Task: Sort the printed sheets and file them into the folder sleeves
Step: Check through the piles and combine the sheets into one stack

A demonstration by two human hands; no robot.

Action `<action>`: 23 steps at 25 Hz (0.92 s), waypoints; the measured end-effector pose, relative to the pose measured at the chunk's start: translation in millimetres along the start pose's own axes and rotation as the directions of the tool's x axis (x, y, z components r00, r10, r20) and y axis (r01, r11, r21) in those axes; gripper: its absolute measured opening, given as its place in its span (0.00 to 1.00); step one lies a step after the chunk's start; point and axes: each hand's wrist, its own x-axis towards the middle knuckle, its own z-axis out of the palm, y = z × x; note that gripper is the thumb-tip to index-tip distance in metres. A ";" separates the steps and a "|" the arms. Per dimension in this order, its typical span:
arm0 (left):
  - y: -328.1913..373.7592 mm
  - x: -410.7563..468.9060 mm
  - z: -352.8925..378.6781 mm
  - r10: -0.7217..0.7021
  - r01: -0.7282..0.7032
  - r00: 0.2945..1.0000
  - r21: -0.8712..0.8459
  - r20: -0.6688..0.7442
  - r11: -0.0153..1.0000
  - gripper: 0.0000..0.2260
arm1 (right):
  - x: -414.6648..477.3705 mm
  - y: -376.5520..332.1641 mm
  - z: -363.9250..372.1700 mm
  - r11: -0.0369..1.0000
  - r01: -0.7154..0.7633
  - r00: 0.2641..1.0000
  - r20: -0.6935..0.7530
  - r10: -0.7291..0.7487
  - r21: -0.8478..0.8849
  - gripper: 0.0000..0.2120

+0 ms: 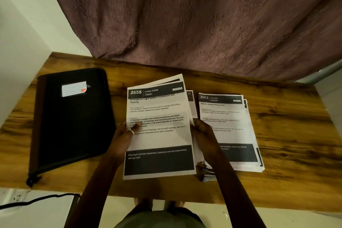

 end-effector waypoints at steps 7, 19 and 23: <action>0.6 0.6 -29.2 0.095 -0.092 0.994 0.071 -0.048 0.993 0.11 | 30.4 35.2 -12.9 0.666 -0.122 0.916 -0.342 -0.210 -0.736 0.19; 3.3 1.8 -54.3 0.098 -0.093 0.992 0.064 -0.082 0.994 0.11 | 34.8 26.8 -33.3 0.738 -0.120 0.913 -0.366 -0.180 -0.664 0.11; -2.0 4.0 -54.7 0.123 -0.116 0.988 0.073 -0.089 0.991 0.12 | 13.5 -12.4 -56.9 0.690 0.096 0.752 -0.401 -0.522 -0.718 0.12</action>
